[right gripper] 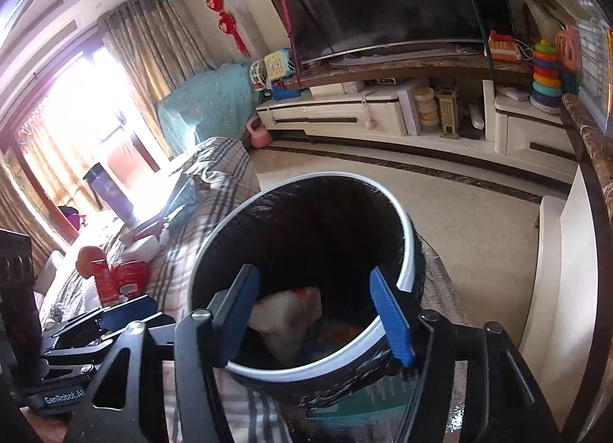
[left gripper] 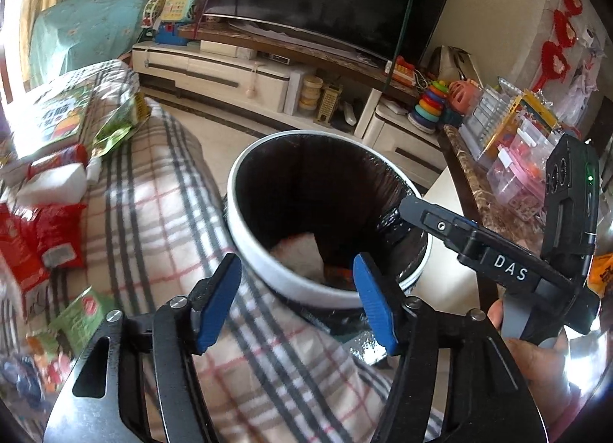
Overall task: Collect trash
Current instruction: 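Open both tools to release the items into the bin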
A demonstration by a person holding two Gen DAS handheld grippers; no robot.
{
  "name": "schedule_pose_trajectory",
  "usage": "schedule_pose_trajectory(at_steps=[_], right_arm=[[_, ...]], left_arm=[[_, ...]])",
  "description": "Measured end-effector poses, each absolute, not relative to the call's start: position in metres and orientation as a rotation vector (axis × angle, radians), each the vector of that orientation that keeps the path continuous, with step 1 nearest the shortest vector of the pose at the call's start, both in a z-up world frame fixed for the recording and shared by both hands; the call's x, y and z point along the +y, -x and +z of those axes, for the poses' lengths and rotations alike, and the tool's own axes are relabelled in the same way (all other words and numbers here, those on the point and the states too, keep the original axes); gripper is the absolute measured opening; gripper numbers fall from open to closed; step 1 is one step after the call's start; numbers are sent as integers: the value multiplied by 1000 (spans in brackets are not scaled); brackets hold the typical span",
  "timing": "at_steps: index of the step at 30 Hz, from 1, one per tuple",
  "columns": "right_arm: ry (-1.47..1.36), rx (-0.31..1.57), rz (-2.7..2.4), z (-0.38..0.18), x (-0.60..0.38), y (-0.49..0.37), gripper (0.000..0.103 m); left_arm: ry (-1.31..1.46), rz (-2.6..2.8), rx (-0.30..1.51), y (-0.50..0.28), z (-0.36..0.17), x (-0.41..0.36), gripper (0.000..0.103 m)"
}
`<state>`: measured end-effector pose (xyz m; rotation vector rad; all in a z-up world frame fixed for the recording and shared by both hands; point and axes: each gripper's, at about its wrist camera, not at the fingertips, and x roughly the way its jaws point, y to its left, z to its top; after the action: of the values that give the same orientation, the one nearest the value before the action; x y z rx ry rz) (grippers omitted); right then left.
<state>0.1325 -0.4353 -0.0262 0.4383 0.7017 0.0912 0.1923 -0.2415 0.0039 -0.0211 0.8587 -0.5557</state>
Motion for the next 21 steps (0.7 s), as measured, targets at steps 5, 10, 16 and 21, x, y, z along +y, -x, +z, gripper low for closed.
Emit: schedule_pose_trajectory(at_steps=[5,10,16,21], right_arm=[[-445,684,126,-21,-420,-122,76],[-437,669,174,-18,-397,-111,84],[-422,679,235,-18,-364,-102,87],[-399,696,281,-19,-338,-98,88]], left_arm=[[47,-522,837,-175,6,-217,68],[69,-483,819,-157,6,-188,70],[100,-424,816,-138,2,-146,71],[112,-369,800,-124,0,-114,71]])
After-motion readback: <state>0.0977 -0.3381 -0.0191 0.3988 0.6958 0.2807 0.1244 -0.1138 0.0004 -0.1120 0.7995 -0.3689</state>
